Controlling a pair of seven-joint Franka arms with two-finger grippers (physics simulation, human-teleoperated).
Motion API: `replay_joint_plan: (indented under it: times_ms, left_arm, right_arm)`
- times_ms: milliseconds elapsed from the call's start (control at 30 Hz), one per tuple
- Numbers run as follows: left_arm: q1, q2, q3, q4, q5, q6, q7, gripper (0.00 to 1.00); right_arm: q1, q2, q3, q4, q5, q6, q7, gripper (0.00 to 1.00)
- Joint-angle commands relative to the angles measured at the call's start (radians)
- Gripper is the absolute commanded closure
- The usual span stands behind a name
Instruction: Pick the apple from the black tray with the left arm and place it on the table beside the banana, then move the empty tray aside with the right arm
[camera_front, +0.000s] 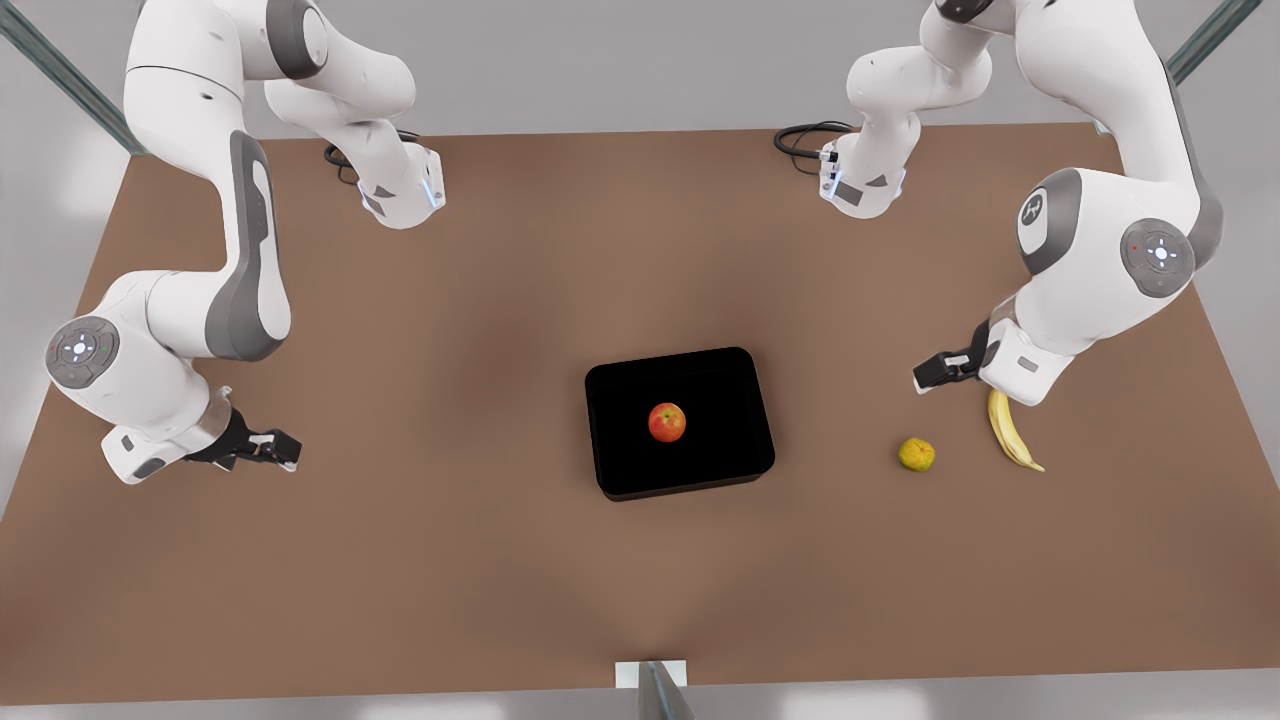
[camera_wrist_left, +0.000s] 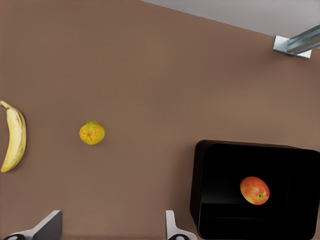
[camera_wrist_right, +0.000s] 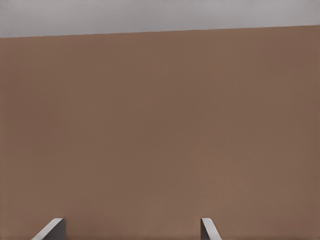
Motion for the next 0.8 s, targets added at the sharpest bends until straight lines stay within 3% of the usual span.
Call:
replay_joint_plan:
  times_ms: [0, 100, 167, 200, 300, 367, 467, 767]
  left_arm:
    - [-0.004, 0.000, -0.001, 0.000, 0.002, 0.000, -0.055, 0.00]
    - [0.005, 0.000, 0.004, 0.017, -0.008, 0.002, -0.057, 0.00]
    - [-0.112, 0.105, -0.007, 0.072, 0.102, 0.033, -0.094, 0.00]
    - [-0.197, 0.203, -0.010, 0.184, 0.127, 0.042, -0.167, 0.00]
    - [-0.321, 0.307, -0.008, 0.235, 0.134, 0.183, -0.357, 0.00]
    - [-0.421, 0.373, -0.007, 0.235, 0.136, 0.301, -0.647, 0.00]
    - [-0.591, 0.579, 0.013, 0.398, 0.242, 0.326, -0.839, 0.00]
    - [-0.641, 0.619, 0.030, 0.290, 0.295, 0.335, -0.758, 0.00]
  right_arm:
    - [0.000, -0.001, 0.000, 0.001, 0.001, 0.005, 0.002, 0.00]
    - [-0.002, 0.050, 0.000, 0.002, -0.003, 0.008, 0.002, 0.00]
    - [-0.005, 0.260, -0.006, 0.167, -0.002, 0.022, 0.001, 0.00]
    - [-0.014, 0.308, -0.005, 0.197, -0.002, 0.025, -0.004, 0.00]
    - [-0.012, 0.254, -0.006, 0.212, 0.003, -0.019, 0.002, 0.00]
    - [-0.012, 0.171, -0.012, 0.214, -0.002, -0.162, 0.002, 0.00]
    - [-0.012, 0.145, -0.011, 0.214, -0.002, -0.188, 0.001, 0.00]
    - [-0.014, 0.147, -0.009, 0.214, 0.001, -0.188, 0.002, 0.00]
